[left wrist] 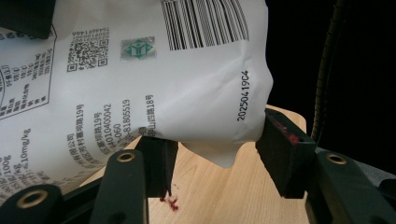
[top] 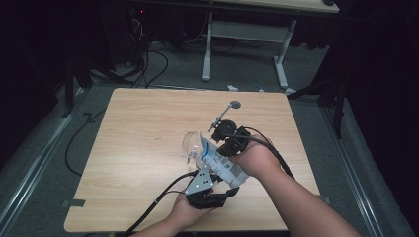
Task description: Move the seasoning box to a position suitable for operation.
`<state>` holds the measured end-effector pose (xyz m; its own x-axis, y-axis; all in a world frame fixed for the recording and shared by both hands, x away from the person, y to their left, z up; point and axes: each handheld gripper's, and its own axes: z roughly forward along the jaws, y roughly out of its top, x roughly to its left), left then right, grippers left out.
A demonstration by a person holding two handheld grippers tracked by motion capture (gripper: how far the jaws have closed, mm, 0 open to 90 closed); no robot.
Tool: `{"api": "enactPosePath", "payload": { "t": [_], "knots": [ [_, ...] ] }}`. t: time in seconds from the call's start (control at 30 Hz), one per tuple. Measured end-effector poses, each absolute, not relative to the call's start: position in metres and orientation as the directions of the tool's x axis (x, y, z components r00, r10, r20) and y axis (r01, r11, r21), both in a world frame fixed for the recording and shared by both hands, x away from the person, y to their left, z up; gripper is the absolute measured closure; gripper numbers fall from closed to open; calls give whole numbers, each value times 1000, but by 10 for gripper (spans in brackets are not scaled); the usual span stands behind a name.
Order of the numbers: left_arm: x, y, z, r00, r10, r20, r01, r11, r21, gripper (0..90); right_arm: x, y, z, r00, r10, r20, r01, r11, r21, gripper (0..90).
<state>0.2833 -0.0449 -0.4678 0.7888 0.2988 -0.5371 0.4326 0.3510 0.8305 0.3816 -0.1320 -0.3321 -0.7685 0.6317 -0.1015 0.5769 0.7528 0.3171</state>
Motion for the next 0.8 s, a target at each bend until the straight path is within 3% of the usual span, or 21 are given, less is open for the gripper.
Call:
{"api": "enactPosePath", "payload": {
  "t": [0.8],
  "knots": [
    [286, -45, -467, 787, 298, -540, 435, 351, 829, 494, 385, -130, -334, -768, 631, -106, 576, 754, 317, 900]
  ]
}}
